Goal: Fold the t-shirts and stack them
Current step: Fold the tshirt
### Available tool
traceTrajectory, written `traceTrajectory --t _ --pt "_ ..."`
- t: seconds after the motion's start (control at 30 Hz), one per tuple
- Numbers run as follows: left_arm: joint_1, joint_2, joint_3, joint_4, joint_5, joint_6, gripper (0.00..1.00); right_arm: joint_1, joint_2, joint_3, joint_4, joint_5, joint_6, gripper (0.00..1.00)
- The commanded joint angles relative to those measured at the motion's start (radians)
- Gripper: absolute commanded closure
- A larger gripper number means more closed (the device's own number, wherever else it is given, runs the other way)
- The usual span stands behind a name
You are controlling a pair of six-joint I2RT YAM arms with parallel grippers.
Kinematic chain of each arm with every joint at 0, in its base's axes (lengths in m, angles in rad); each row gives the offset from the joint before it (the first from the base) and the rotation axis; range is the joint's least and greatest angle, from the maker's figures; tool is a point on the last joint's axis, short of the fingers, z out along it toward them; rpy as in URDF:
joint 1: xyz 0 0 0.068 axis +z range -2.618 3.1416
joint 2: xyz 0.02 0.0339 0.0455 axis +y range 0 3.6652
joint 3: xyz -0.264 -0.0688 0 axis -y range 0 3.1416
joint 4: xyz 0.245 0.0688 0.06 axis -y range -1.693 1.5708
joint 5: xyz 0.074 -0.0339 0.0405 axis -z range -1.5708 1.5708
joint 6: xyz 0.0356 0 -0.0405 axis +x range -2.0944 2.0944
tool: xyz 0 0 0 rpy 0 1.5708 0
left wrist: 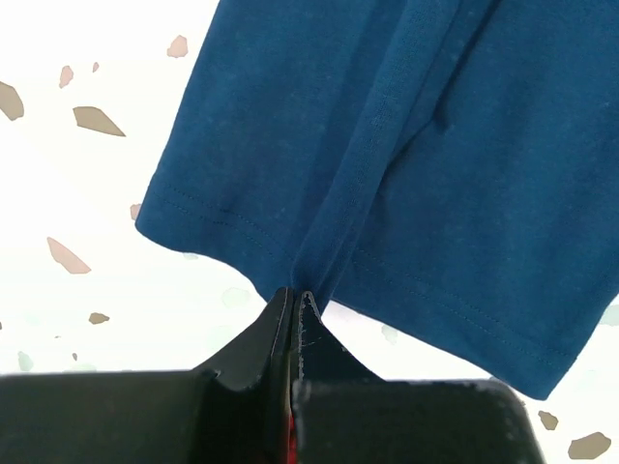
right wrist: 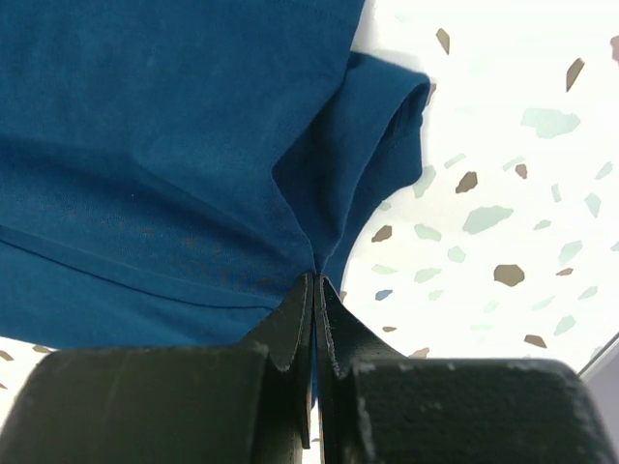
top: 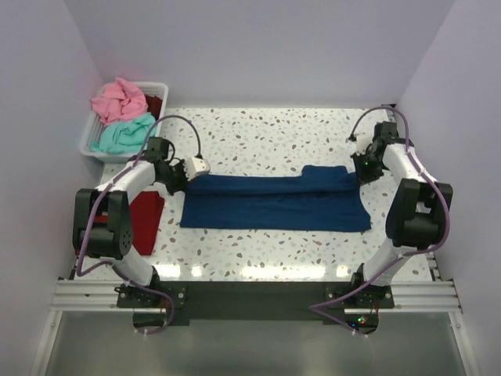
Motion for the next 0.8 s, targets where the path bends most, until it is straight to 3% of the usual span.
traceTrajectory --t 0.0,0.37,0.77 --pt "-0.009 -0.028 -0.026 0.001 0.004 0.009 1.00 -0.011 -0.005 -0.016 -0.002 0.034 -0.024 1.00" --pt "-0.009 0.022 -0.013 0.060 -0.033 -0.026 1.00 -0.011 0.018 -0.017 -0.020 0.001 -0.016 1.00" --pt "-0.004 0.183 0.370 0.209 -0.027 -0.250 1.00 -0.011 0.193 0.409 -0.068 -0.049 0.093 1.00"
